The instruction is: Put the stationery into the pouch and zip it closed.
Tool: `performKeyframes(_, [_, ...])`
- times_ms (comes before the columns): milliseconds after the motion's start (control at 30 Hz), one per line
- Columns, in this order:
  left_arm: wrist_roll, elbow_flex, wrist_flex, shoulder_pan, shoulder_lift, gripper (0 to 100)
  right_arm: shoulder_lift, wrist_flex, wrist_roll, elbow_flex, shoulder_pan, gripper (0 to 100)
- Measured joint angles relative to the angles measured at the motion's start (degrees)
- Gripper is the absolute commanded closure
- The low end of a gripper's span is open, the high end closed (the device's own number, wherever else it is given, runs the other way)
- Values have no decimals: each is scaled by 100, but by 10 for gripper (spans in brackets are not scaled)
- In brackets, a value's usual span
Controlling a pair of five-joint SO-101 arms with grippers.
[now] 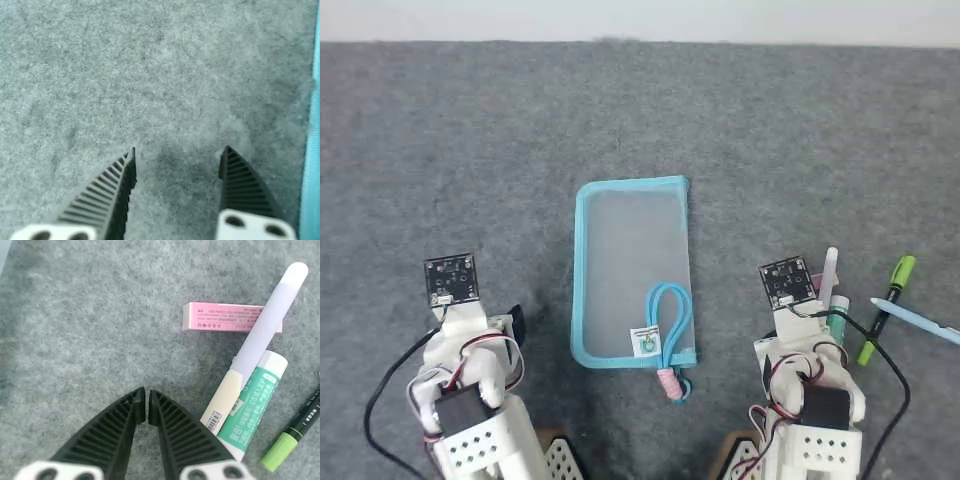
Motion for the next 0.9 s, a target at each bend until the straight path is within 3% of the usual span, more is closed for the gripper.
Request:
performKeyframes(233, [0,0,-712,0,0,747,0,-26,18,0,0,990])
performKeyframes(400, [-44,0,-844,44,0,749,0,-800,132,0,0,989])
performKeyframes(567, [-958,0,-782,79,0,747,0,-941,686,-88,-97,989])
performKeyframes(700, [-1310,0,-738,79,0,747,211,-589,721,-703,-730,989])
performKeyframes(900, [-1345,0,-738,79,0,747,1916,-360,721,-2215,-1829,988])
